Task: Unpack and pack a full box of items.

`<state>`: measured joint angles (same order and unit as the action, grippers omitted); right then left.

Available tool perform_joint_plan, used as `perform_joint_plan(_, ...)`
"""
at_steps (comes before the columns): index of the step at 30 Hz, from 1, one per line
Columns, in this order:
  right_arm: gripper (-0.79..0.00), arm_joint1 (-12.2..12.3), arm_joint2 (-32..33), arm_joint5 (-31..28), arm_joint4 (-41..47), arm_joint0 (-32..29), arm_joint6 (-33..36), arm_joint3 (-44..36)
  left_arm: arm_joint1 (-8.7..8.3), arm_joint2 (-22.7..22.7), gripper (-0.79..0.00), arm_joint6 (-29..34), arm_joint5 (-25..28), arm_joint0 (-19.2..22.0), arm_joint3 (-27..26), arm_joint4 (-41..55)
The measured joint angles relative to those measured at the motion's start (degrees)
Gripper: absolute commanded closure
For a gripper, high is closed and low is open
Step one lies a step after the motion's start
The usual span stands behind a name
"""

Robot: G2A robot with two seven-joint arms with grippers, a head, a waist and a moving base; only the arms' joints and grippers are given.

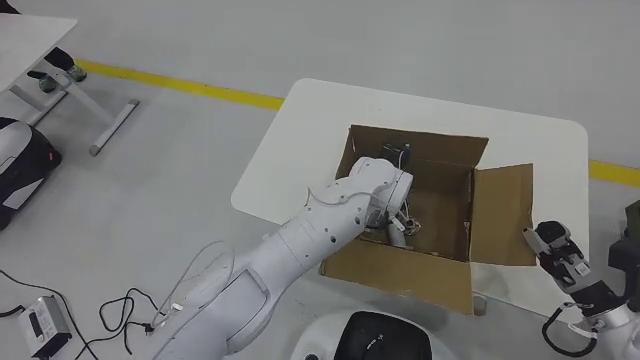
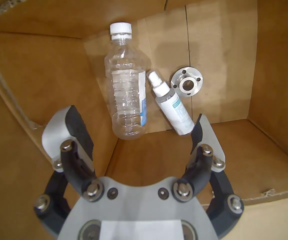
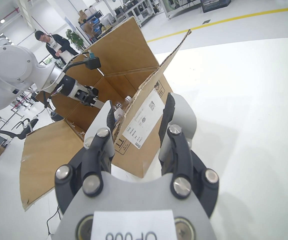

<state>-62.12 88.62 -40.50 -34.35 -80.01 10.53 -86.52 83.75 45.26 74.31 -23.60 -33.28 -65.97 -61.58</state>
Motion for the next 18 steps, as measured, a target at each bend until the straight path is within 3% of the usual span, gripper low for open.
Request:
perform_joint_plan(4,-0.683,0.08,0.88,-1.73,-1.72,-1.00,-2.87,-0.62,-0.01,0.01,-0.785,0.00,-0.02,-0.02,-0.04,-0.01)
perform_joint_plan(13,-0.665,0.10,1.23,-2.59,-4.71,-2.11,-5.76,-1.26,-0.08,1.06,-0.785,-1.97,2.58,-1.10,0.64,1.53)
perform_joint_plan(18,-0.671,0.06,0.87,-2.07,-5.08,-2.29,-5.98,-1.46,0.66,1.53,-0.785,-1.20,2.18,0.19,5.93,3.58)
